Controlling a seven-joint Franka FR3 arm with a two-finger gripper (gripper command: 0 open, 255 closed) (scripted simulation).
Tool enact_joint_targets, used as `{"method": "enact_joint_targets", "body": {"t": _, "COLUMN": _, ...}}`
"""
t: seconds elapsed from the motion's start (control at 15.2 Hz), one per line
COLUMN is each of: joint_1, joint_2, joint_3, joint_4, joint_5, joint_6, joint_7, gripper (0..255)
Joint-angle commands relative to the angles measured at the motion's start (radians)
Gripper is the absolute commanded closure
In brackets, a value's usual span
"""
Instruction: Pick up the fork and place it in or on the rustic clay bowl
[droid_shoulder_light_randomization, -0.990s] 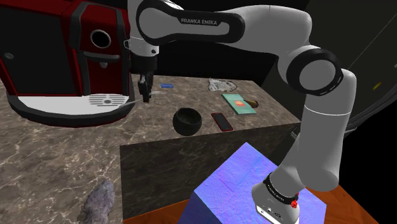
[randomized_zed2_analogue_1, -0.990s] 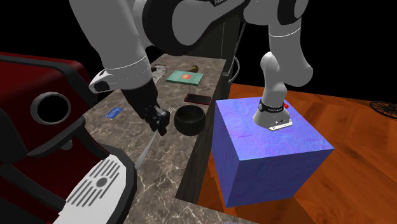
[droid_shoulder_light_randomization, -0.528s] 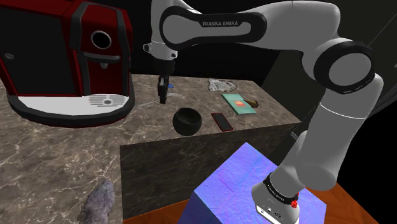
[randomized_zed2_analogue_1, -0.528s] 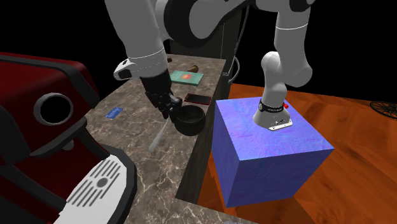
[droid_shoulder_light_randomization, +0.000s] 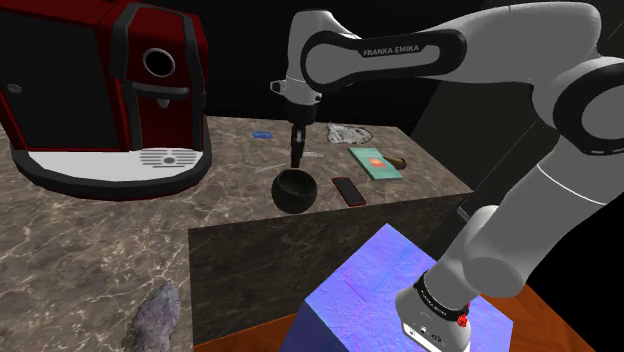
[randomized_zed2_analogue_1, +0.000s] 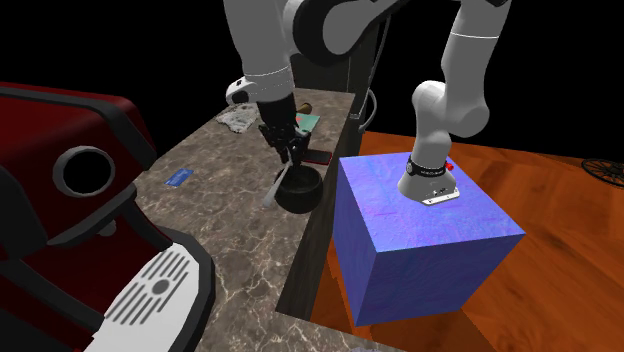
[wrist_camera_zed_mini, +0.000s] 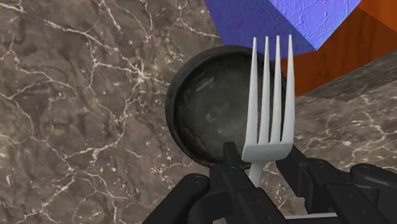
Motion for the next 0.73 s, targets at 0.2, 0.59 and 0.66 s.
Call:
{"method": "enact_joint_targets", "body": {"t": 0.2, "joint_1": -0.033, "joint_2": -0.100, "joint_3": -0.038, "joint_4": -0.143, "joint_5": 0.002, "joint_6": 0.043, "joint_7": -0.075, "gripper": 255}}
{"method": "enact_joint_targets", "body": {"t": 0.59, "joint_1": -0.032, "joint_2": -0.072, "joint_3": -0.036, "joint_4": -0.196, "joint_5": 0.000, "joint_6": 0.123, "joint_7": -0.074, "gripper": 255}}
{"method": "enact_joint_targets", "body": {"t": 0.66, "joint_1": -0.032, "joint_2": -0.067, "joint_3": -0.036, "joint_4": -0.205, "joint_5": -0.001, "joint_6": 0.137, "joint_7": -0.074, "gripper": 255}}
